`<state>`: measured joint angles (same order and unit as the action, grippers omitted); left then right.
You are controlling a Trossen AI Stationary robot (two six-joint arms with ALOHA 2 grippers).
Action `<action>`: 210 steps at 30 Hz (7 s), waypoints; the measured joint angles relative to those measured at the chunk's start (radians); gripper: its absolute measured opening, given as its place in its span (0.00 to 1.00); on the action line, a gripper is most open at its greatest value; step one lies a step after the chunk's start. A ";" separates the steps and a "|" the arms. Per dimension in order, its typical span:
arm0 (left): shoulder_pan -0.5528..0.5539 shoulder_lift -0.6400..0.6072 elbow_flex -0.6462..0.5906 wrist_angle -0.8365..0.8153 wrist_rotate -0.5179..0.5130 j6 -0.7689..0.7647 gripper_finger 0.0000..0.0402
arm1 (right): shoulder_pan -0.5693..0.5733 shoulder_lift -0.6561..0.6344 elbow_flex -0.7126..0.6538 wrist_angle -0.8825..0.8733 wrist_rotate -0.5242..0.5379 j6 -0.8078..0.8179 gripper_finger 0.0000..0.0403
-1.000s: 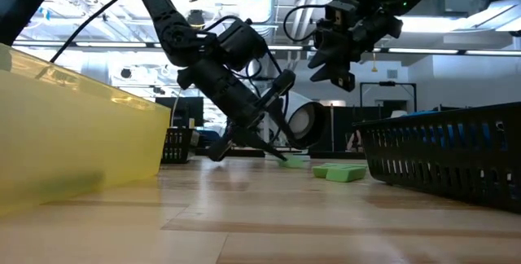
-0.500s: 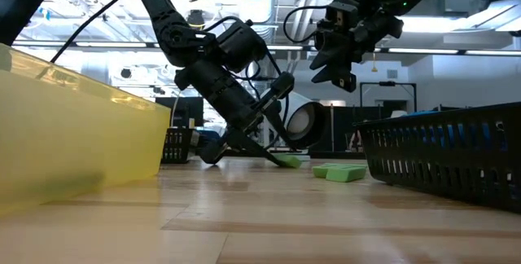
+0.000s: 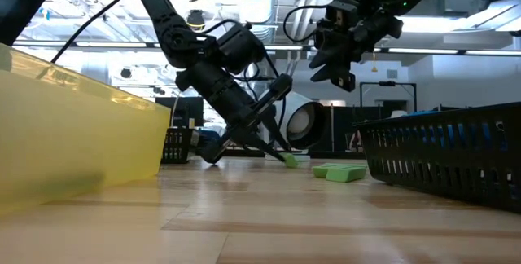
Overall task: Pick & Place School Supplies
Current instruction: Put the green eraser into the top black bin
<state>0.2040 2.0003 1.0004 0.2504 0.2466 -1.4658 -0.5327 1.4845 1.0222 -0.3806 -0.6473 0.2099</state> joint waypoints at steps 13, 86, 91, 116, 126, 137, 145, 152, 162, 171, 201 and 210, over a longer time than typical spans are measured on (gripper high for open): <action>0.000 0.000 0.000 0.002 0.020 0.021 0.01 | 0.001 0.000 0.000 0.001 -0.011 0.000 0.31; 0.027 0.026 0.486 -0.679 0.124 0.433 0.11 | -0.397 -0.222 0.415 0.253 -0.467 0.108 0.31; 0.033 0.020 0.488 -0.639 0.071 0.386 0.30 | -0.425 -0.222 0.415 0.251 -0.529 0.104 0.30; 0.015 -0.126 0.455 -0.571 0.039 0.411 0.34 | -0.319 -0.220 0.415 0.182 -0.555 0.165 0.30; 0.041 -0.440 0.331 -0.622 -0.178 0.585 0.34 | -0.173 -0.220 0.414 -0.139 -0.296 0.071 0.30; 0.201 -0.853 0.123 -0.629 -0.116 0.838 0.34 | 0.133 -0.063 0.415 -0.226 0.345 0.302 0.30; 0.291 -1.019 0.057 -0.633 0.054 0.894 0.34 | 0.364 0.122 0.413 -0.392 0.534 0.626 0.27; 0.298 -1.043 0.050 -0.633 0.149 0.905 0.34 | 0.428 0.249 0.434 -0.404 0.546 0.790 0.31; 0.295 -1.039 0.050 -0.633 0.228 0.903 0.34 | 0.425 0.375 0.436 -0.407 0.541 0.812 0.44; 0.295 -1.038 0.050 -0.634 0.231 0.886 0.34 | 0.389 0.445 0.434 -0.419 0.543 0.809 0.47; 0.299 -1.038 0.050 -0.640 0.241 0.877 0.34 | 0.354 0.468 0.372 -0.367 0.595 0.789 0.43; 0.299 -1.038 0.050 -0.639 0.241 0.877 0.34 | 0.360 0.468 0.324 -0.318 0.569 0.816 0.42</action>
<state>0.5026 0.9619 1.0504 -0.3890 0.4875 -0.5884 -0.1722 1.9526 1.3458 -0.6986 -0.0780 1.0256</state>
